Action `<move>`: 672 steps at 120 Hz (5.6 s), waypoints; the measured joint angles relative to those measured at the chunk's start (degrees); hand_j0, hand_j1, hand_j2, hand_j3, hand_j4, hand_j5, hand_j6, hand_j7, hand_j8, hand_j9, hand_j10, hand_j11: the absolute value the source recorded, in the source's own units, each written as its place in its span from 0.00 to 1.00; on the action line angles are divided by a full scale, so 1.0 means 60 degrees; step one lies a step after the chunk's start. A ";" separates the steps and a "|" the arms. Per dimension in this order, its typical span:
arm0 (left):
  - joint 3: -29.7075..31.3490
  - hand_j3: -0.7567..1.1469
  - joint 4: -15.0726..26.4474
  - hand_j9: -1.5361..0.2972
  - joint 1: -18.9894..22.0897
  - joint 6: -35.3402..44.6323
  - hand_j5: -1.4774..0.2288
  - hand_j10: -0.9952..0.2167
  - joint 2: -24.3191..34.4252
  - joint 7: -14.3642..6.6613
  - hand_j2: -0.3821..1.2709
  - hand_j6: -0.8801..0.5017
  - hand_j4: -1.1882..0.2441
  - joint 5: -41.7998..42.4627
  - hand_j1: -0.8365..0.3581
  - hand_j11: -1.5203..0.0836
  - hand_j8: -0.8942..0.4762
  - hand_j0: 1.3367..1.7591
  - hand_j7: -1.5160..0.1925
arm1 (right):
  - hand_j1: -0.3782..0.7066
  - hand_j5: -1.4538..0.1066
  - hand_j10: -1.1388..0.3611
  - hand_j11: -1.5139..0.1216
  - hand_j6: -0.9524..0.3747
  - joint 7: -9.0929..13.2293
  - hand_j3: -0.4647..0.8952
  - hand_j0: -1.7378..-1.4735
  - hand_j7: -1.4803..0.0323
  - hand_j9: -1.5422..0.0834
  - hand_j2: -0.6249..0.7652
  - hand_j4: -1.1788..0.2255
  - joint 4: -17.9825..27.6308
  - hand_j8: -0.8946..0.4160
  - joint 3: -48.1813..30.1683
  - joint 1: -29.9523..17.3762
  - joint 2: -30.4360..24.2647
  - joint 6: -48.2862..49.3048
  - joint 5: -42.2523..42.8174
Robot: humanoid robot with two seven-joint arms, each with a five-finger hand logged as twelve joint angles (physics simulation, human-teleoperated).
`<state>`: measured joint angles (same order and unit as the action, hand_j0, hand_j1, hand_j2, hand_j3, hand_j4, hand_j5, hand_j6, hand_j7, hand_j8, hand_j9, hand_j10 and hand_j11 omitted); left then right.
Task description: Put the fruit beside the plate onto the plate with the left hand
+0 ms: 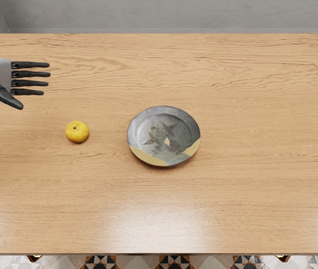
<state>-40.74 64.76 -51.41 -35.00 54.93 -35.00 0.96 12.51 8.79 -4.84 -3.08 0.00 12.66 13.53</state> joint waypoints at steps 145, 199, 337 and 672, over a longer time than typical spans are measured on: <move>0.4089 0.40 0.4384 0.79 0.0031 0.8288 0.81 0.76 -0.2869 0.0000 0.24 0.58 0.78 -1.3760 0.93 0.89 0.60 0.76 0.84 | 0.05 0.91 0.74 0.91 0.70 0.0003 0.34 0.30 0.96 0.93 0.45 0.82 -0.0001 0.67 -0.0010 0.0000 0.0000 0.0000 0.0000; 0.4648 0.40 0.4307 0.80 0.0453 0.9018 0.82 0.77 -0.3018 0.0000 0.24 0.59 0.78 -1.4124 0.93 0.90 0.60 0.76 0.84 | 0.05 0.91 0.74 0.91 0.70 0.0001 0.34 0.30 0.96 0.93 0.45 0.82 0.0000 0.67 -0.0012 0.0000 0.0000 0.0000 0.0000; 0.5075 0.40 0.3734 0.60 0.0092 0.8213 0.61 0.54 -0.3428 0.0000 0.27 0.39 0.59 -1.3791 0.66 0.68 0.40 0.76 0.63 | 0.05 0.91 0.74 0.91 0.70 0.0003 0.34 0.30 0.96 0.93 0.45 0.82 0.0000 0.67 -0.0011 0.0000 0.0000 0.0000 0.0000; 0.1997 0.40 0.2624 0.42 -0.1213 0.5616 0.41 0.40 -0.5856 -0.0002 0.40 0.22 0.43 -0.6743 0.50 0.47 0.35 0.76 0.43 | 0.05 0.91 0.74 0.91 0.70 0.0001 0.34 0.30 0.96 0.93 0.45 0.82 -0.0015 0.67 -0.0001 0.0000 0.0000 0.0000 0.0000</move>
<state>-28.76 80.50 -58.68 -1.31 19.79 -35.01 -39.50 12.52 8.70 -4.84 -3.08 0.00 12.66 13.53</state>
